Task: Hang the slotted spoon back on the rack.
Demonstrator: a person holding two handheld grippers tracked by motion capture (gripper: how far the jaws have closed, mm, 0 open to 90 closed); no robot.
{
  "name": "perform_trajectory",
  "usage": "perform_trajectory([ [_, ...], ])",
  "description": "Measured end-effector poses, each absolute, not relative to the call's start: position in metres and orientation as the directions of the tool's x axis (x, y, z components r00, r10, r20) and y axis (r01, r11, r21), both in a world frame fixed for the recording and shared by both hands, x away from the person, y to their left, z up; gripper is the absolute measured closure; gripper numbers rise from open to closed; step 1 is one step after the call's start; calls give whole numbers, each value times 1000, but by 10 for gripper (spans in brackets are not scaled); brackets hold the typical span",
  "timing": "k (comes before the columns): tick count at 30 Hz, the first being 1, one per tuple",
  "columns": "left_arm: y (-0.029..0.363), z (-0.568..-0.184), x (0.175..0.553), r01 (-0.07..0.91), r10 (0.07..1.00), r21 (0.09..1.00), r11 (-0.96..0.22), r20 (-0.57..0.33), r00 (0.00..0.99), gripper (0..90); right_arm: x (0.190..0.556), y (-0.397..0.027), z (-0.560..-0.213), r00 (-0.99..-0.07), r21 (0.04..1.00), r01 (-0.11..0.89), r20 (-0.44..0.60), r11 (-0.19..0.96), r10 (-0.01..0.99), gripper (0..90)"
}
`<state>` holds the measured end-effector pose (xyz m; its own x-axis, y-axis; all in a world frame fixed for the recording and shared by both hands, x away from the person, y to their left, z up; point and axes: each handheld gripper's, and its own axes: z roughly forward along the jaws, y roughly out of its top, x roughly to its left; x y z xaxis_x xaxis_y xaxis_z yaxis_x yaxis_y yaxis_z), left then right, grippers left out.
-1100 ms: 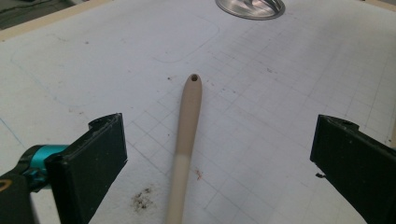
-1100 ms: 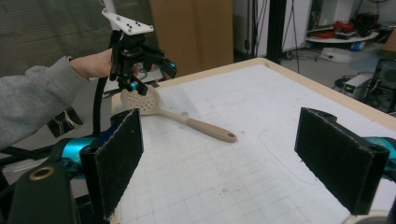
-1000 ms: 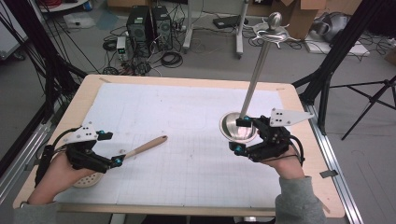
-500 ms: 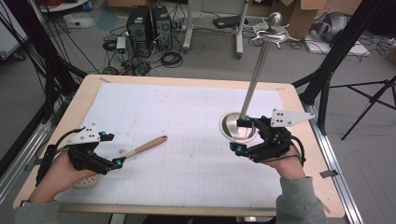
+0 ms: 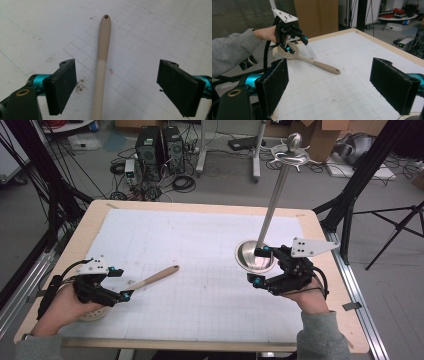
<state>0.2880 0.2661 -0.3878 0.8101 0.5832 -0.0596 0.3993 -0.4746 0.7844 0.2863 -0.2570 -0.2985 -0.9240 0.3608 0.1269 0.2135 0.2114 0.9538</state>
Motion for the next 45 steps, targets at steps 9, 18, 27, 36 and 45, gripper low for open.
perform_trajectory([
  [9,265,-392,291,419,579,751,-511,-59,813,228,286,-258,-299,-925,955,209,122,211,360,142],
  [18,261,-400,294,437,595,714,-547,-35,803,320,285,-258,-299,-925,953,213,127,214,358,142],
  [27,264,-412,298,473,619,666,-576,-23,785,411,283,-262,-298,-925,955,213,128,207,359,143],
  [36,264,-415,299,494,621,642,-586,-35,783,492,283,-261,-299,-925,955,209,123,211,358,144],
  [45,264,-415,300,514,630,607,-606,-28,776,534,283,-261,-300,-925,953,214,128,212,359,144],
])
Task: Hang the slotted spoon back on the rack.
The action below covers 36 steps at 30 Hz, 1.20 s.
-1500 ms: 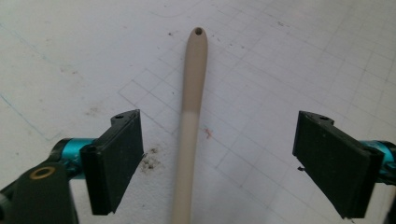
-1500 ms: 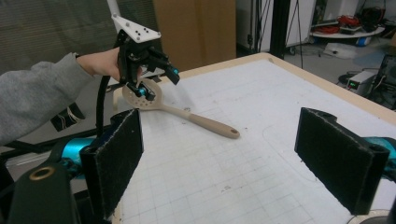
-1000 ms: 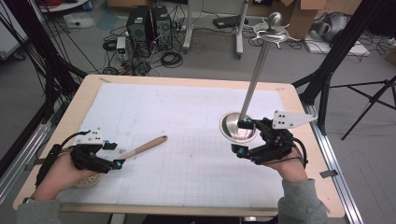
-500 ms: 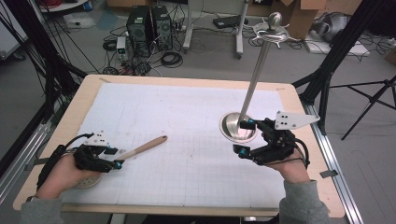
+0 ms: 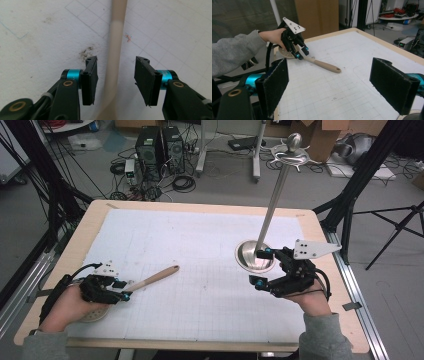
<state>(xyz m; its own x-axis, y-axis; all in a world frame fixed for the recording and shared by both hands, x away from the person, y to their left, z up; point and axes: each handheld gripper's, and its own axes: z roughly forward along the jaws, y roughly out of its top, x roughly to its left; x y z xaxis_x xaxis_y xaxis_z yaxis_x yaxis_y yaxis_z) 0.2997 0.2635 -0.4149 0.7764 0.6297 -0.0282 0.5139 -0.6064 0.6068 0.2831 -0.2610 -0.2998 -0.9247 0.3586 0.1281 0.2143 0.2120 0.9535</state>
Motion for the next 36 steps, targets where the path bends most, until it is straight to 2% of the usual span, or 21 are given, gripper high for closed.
perform_trajectory([
  [3,262,-415,300,518,629,590,-619,-23,777,542,283,-261,-300,-925,951,220,133,217,357,144],
  [5,262,-416,300,517,625,578,-631,-14,780,580,283,-261,-300,-925,952,216,129,217,357,144],
  [14,259,-420,301,525,632,532,-664,25,774,589,283,-261,-301,-925,950,219,130,222,356,144],
  [28,258,-419,300,512,610,525,-680,16,792,735,283,-259,-303,-923,946,227,133,232,362,144],
  [36,259,-420,301,512,613,530,-675,17,790,753,283,-259,-303,-924,944,229,134,237,359,144],
])
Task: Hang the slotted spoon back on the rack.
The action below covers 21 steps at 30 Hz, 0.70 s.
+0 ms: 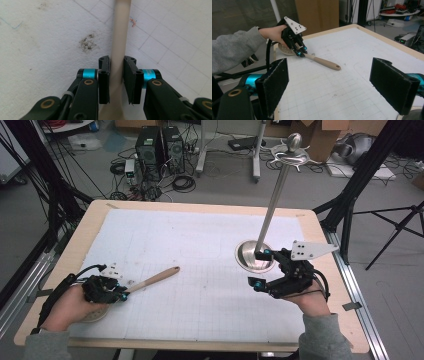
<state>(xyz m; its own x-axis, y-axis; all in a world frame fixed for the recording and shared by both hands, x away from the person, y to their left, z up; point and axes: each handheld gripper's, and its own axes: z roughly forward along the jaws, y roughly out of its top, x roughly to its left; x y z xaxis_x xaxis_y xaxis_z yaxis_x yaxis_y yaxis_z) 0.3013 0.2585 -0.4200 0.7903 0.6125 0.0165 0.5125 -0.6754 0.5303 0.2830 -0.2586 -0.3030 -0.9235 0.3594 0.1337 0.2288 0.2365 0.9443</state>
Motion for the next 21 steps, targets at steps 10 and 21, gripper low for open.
perform_trajectory([
  [10,260,-420,302,524,623,539,-660,2,782,779,284,-258,-304,-926,944,225,130,240,356,144],
  [21,253,-410,299,489,598,580,-651,-5,801,779,284,-261,-303,-921,948,222,128,228,367,144],
])
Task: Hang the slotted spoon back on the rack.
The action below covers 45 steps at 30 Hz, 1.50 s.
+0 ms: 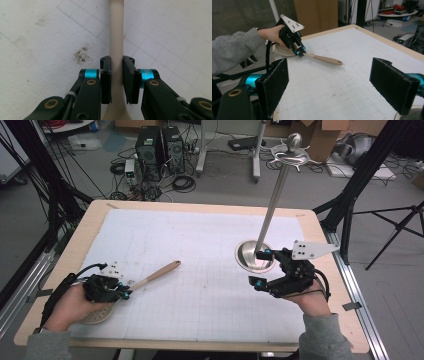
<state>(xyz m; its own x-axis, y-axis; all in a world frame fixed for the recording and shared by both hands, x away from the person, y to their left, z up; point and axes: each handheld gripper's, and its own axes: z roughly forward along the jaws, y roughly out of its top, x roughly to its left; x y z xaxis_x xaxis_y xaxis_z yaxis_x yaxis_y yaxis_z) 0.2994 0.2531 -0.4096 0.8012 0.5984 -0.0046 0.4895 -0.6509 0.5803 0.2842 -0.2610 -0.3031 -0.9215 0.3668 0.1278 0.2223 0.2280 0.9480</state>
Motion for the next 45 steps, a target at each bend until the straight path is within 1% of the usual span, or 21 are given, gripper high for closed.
perform_trajectory([
  [9,258,-407,300,515,609,616,-595,-72,790,779,284,-263,-303,-919,948,228,134,224,371,144],
  [20,249,-391,297,481,598,680,-553,-78,798,779,284,-264,-304,-919,947,230,137,222,371,144],
  [29,248,-386,297,483,608,730,-484,-116,785,779,284,-268,-303,-917,951,228,138,207,375,144],
  [34,242,-381,297,495,607,745,-447,-154,780,778,283,-271,-302,-914,956,224,139,189,381,144],
  [38,232,-373,296,473,589,759,-448,-148,795,778,283,-270,-301,-917,957,224,144,182,372,144],
  [45,222,-357,298,441,566,806,-394,-165,808,779,281,-270,-299,-918,959,217,138,181,371,144],
])
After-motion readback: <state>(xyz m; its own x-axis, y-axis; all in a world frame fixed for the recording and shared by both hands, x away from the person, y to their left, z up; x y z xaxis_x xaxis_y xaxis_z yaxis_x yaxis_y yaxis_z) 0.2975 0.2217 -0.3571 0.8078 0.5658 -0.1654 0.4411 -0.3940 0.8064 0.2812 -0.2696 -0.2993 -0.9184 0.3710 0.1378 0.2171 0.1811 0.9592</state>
